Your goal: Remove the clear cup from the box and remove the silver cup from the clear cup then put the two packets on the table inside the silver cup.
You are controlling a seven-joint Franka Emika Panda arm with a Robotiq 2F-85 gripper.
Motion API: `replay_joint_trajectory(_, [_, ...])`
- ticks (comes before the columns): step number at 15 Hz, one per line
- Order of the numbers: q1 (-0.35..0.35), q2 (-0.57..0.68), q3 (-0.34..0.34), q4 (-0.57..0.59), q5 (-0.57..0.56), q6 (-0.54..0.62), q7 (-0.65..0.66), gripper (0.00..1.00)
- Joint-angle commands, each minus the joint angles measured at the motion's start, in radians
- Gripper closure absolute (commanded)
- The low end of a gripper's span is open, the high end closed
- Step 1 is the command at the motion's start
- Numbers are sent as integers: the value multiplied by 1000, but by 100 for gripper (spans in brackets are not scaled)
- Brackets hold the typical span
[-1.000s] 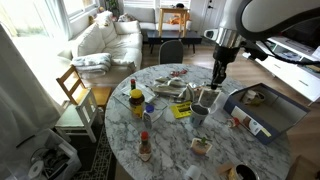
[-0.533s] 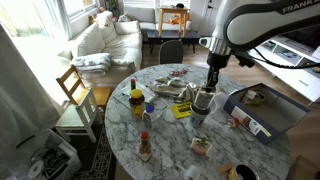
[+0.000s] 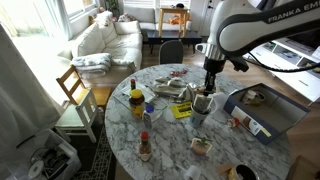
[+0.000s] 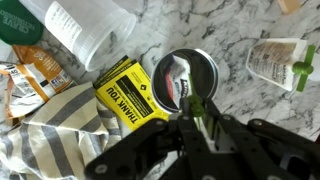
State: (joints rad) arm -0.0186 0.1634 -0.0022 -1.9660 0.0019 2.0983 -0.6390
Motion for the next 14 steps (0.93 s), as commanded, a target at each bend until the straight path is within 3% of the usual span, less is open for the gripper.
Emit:
replay_joint_trajectory(1, [-8,2,15,9,18,18,17,51])
replay_joint_trajectory(4, [5,-45,33,-19,28,34,34,28])
replay_joint_trajectory(8, [21,-65,89,-55,183,-45,-62,0])
replay_joint_trajectory(11, [43,-44,113,-84,227,-102,-85,0])
replay_joint_trajectory(14, [73,-20,120,-129,145,-86,-7,0])
